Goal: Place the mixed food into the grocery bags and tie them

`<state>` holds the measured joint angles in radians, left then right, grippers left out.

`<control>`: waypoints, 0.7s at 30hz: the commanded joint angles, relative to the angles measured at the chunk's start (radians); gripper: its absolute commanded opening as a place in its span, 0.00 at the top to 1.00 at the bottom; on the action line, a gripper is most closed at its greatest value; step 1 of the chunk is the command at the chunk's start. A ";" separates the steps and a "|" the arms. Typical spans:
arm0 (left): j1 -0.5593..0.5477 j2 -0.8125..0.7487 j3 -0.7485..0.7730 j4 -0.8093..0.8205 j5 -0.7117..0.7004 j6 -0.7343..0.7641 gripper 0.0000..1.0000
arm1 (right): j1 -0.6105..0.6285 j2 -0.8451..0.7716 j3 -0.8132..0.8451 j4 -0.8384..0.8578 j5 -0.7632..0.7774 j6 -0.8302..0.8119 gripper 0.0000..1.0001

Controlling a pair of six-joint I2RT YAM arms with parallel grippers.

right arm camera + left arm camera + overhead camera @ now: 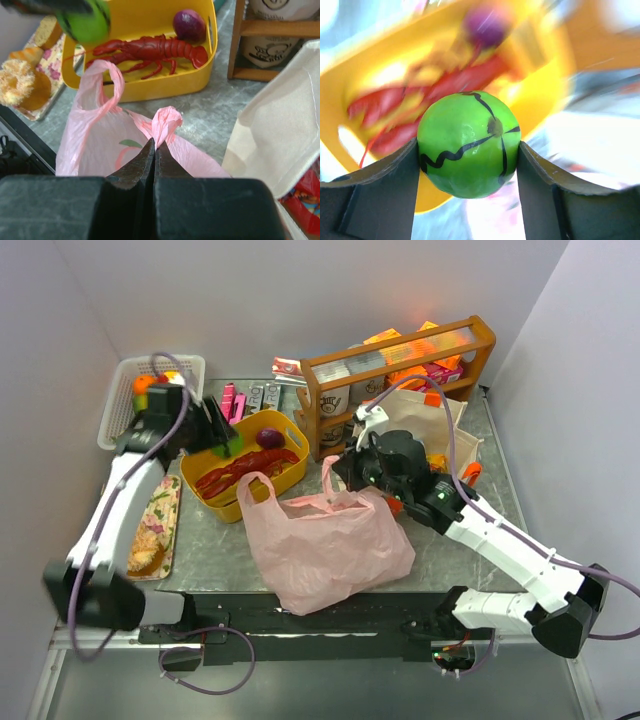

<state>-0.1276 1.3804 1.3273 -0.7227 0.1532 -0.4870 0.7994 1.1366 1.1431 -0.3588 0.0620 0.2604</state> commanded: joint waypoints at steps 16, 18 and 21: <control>-0.389 -0.092 -0.169 0.631 0.666 -0.148 0.73 | -0.011 0.034 0.007 0.156 -0.007 -0.024 1.00; -0.402 -0.089 -0.178 0.617 0.698 -0.139 0.72 | -0.015 0.040 0.003 0.172 0.001 -0.035 1.00; -0.426 -0.084 -0.220 0.683 0.769 -0.179 0.71 | -0.019 0.048 0.000 0.187 0.009 -0.039 1.00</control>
<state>-0.4999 1.3132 1.1271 -0.1989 0.7128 -0.6128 0.7856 1.1694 1.1500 -0.2691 0.0608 0.2375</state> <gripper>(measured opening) 0.705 0.009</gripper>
